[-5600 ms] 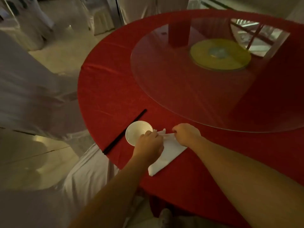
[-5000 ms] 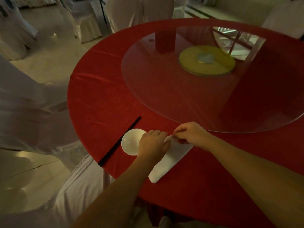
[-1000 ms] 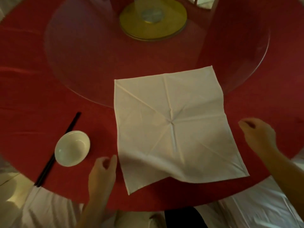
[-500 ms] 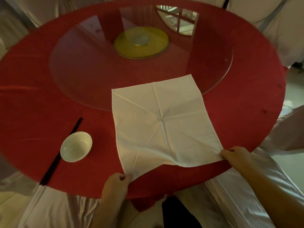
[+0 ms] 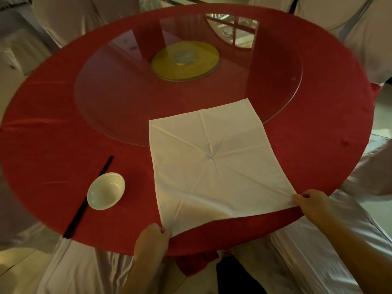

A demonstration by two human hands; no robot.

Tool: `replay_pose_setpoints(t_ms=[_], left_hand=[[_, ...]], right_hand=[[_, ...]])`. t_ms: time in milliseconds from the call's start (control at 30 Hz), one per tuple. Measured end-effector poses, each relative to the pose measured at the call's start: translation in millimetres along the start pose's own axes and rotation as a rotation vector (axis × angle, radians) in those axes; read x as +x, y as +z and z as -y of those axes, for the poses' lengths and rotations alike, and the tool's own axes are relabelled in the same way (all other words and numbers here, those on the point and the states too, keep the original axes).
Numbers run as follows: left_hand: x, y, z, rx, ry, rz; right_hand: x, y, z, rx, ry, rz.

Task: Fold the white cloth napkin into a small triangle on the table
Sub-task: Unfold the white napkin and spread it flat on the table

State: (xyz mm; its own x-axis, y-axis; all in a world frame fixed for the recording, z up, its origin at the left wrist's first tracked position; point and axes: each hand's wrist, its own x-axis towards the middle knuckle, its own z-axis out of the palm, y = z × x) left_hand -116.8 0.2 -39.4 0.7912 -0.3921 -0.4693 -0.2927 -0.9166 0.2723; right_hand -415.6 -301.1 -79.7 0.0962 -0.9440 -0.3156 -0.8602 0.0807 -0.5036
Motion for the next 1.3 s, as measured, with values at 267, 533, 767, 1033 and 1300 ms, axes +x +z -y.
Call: replay_pose_setpoints(t_ms=[267, 533, 767, 1033, 1300], left_hand=[[-10, 7, 13, -0.103, 0.012, -0.071], [4, 48, -89, 0.073, 0.498, -0.304], [23, 88, -99, 0.361, 0.705, -0.192], [30, 77, -81, 0.277, 0.621, -0.249], [53, 56, -39, 0.253, 0.513, -0.243]], right_hand=[[-13, -9, 10, -0.146, -0.045, -0.063], [-75, 67, 115, -0.051, -1.062, -0.066], [-81, 126, 132, 0.023, -1.039, 0.168], [-57, 115, 108, -0.395, -0.955, 0.096], [17, 49, 52, -0.603, -0.668, -0.020]])
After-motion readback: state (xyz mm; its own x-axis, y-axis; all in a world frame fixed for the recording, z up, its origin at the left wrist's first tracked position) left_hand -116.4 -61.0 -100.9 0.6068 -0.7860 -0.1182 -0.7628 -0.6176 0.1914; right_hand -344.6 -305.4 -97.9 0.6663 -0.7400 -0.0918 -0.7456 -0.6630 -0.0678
